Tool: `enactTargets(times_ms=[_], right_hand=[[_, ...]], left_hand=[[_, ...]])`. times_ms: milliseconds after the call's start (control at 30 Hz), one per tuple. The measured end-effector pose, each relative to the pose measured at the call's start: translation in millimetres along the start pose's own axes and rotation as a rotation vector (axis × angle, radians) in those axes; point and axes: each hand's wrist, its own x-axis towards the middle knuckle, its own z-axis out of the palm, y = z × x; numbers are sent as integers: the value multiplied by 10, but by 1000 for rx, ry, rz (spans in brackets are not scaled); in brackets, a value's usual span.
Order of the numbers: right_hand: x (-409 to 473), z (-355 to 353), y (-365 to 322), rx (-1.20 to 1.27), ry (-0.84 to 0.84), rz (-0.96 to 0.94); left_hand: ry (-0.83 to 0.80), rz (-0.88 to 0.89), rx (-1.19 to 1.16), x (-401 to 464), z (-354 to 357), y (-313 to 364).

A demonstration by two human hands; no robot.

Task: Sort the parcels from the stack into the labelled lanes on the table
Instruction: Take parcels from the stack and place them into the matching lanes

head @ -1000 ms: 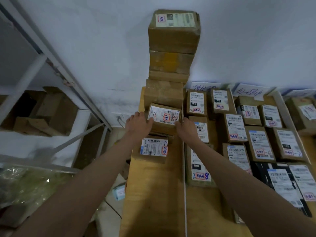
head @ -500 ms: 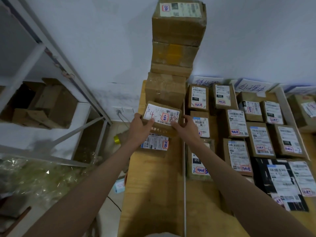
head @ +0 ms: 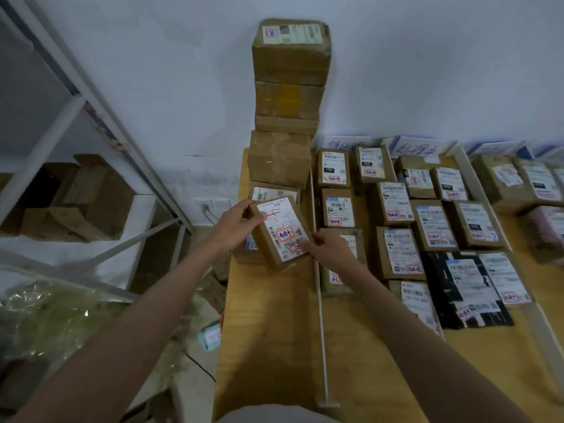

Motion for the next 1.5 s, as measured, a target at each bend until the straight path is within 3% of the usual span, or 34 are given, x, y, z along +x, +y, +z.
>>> enactTargets(times_ms=[267,533,767,1200,1500], right_hand=[[-554,-165,182,13,263,30],[-1274,-275,744,59,476,125],[-1698,-494,1165,129,514,170],[-2436,-1677,2387,202,527,113],[-2940,-2620,3381,225,572,186]], left_hand=[[160,130,173,-435,418,215],[83,294,458,-935,1104,93],[43,426,557,-1272,1614,227],[68,437,683,-1774,3285,832],[31,356,626,-2226,4524,1351]])
